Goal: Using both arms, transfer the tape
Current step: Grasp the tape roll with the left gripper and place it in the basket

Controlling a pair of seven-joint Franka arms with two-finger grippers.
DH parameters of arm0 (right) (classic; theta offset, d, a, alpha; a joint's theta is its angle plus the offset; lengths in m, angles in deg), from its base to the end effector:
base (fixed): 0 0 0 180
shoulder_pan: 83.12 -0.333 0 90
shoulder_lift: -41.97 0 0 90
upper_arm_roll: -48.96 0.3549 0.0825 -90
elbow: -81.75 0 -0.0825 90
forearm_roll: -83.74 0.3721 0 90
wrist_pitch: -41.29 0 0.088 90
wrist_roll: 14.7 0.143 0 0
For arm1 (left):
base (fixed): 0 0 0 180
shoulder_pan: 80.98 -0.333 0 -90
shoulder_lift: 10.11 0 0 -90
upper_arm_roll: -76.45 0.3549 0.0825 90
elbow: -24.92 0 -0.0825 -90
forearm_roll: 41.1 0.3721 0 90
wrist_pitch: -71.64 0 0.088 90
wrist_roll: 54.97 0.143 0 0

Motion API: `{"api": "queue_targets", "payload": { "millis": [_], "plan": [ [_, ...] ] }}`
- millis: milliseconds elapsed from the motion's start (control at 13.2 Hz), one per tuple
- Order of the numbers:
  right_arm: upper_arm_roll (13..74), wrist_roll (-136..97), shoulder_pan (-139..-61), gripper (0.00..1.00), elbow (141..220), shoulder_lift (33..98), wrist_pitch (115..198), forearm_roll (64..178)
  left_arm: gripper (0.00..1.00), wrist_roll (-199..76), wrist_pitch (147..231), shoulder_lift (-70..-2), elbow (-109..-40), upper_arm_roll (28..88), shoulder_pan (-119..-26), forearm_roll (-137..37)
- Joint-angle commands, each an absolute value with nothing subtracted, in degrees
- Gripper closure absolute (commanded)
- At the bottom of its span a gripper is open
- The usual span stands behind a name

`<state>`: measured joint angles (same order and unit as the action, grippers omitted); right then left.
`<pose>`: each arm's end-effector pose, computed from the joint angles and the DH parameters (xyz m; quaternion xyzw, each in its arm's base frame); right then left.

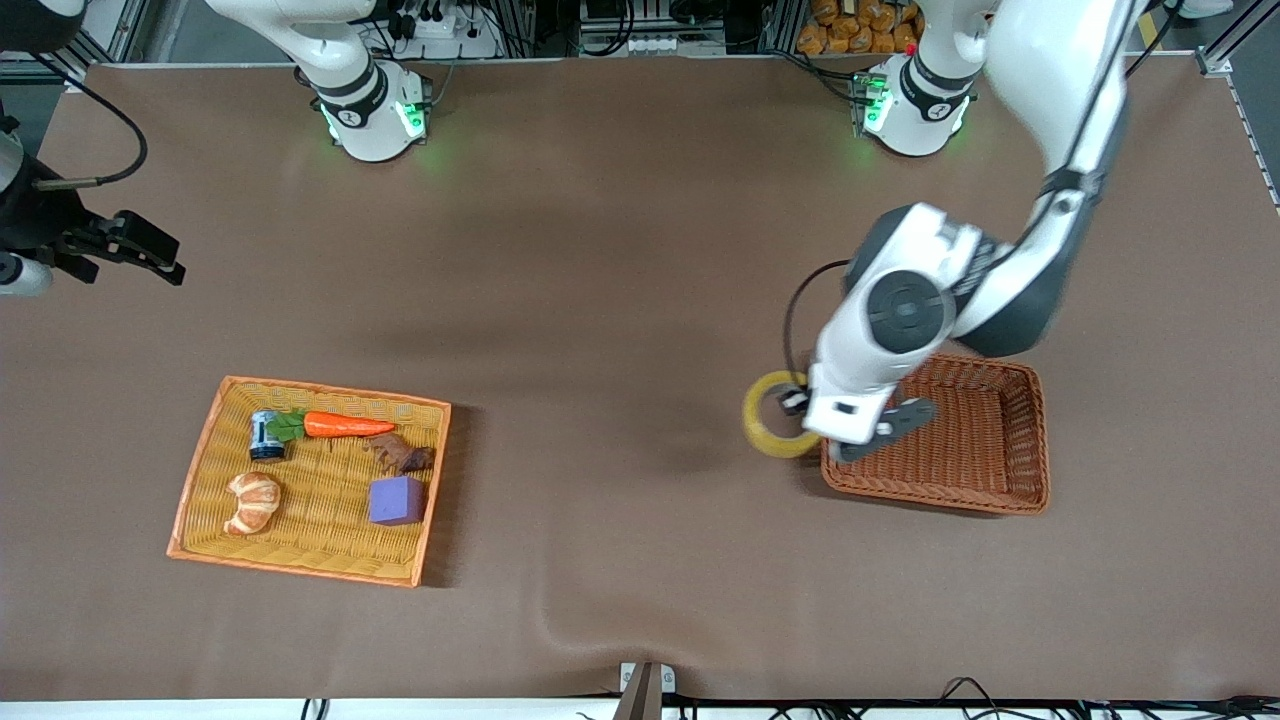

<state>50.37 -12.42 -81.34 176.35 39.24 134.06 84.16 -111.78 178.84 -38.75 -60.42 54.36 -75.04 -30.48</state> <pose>0.5303 -0.0021 0.6201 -0.9997 0.0233 -0.0078 0.0032 0.6324 -0.2666 0.3952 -0.9711 -0.2354 0.0324 0.0241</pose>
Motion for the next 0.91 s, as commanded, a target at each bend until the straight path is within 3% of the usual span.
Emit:
{"api": "queue_targets", "payload": {
  "millis": [0,378,681,757,832],
  "plan": [
    [51.2,-15.4,-79.5,0.0,174.4,40.3,132.8,85.5,1.0,-106.2,178.5,-35.7,-66.6,51.7,-83.7,-30.0],
    [51.2,-17.4,-79.6,0.0,174.3,40.0,133.6,82.8,1.0,-97.4,180.7,-35.4,-74.4,50.6,-95.3,-29.9],
    [51.2,-17.4,-79.4,0.0,174.3,40.2,134.6,82.2,0.96,-92.3,189.7,-35.6,-80.3,50.4,-100.8,-29.8],
    [51.2,-17.4,-79.3,0.0,174.4,40.3,135.0,82.2,0.72,-90.4,189.3,-34.4,-80.0,50.4,-101.4,-29.8],
    [51.2,-17.4,-78.9,0.0,174.4,40.4,134.9,82.9,0.22,-88.2,189.2,-32.5,-79.5,50.4,-101.4,-29.8]
  ]
}}
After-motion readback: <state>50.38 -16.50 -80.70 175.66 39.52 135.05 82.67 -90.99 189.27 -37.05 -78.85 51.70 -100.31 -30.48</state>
